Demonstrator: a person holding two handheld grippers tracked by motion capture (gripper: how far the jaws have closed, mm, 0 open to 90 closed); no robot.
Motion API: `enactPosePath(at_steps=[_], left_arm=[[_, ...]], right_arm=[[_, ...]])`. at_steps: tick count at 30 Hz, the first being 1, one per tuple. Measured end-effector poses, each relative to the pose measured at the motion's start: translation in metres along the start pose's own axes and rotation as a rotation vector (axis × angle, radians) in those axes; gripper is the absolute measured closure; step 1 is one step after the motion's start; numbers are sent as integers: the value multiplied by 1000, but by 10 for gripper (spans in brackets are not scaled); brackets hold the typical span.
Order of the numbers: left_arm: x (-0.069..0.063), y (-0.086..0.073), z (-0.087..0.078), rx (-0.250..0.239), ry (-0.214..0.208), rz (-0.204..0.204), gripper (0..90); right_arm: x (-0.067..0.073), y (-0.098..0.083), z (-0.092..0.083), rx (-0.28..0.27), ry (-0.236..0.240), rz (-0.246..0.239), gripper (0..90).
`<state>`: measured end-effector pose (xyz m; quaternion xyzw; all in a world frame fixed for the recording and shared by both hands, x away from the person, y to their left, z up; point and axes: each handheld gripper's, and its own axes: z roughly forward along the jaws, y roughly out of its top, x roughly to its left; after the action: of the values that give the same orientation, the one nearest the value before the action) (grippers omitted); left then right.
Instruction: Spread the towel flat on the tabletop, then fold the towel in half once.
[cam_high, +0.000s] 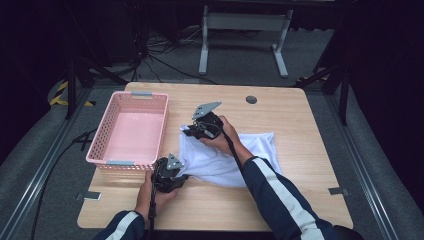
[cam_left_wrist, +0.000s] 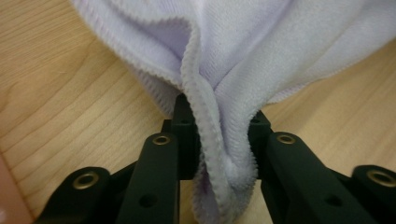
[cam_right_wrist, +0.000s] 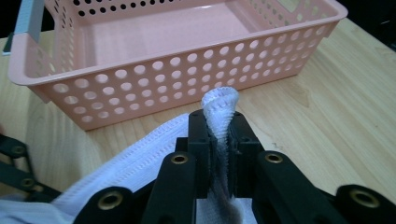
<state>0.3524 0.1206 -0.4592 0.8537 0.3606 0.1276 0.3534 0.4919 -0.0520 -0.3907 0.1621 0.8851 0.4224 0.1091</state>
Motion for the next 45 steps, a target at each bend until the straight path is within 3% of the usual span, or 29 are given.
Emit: enactPosePath(at_steps=[7, 12, 16, 17, 18, 21, 24, 32, 37, 44, 45], left_arm=[[0, -6, -14, -48, -12, -13, 748], [-5, -5, -16, -42, 15, 36, 751], [-5, -4, -19, -47, 18, 52, 751], [-7, -4, -22, -51, 31, 70, 751], [-8, -4, -23, -64, 18, 52, 751], [-10, 0, -24, -84, 26, 83, 754], [-14, 9, -22, -90, 41, 121, 754], [-19, 33, -20, -149, 54, 145, 739], [-28, 48, -12, -171, 23, 157, 730], [-51, 75, 5, -158, 31, 263, 724], [-51, 75, 5, -158, 31, 263, 722]], right_arm=[[6, -1, 3, -7, -19, 5, 829], [6, 2, 5, 5, -11, -6, 829], [6, 4, 6, 15, -12, -23, 829], [6, 5, 7, 16, -6, -26, 829], [6, 7, 8, 20, -3, -25, 829], [9, 8, 6, 26, -14, -39, 829], [5, 8, -4, 8, -25, -27, 829], [-14, -1, -39, -48, -40, 28, 828], [-25, -10, -66, -70, -60, 48, 828], [-40, -27, -104, -50, -96, 62, 825], [-40, -27, -104, -50, -96, 62, 825]])
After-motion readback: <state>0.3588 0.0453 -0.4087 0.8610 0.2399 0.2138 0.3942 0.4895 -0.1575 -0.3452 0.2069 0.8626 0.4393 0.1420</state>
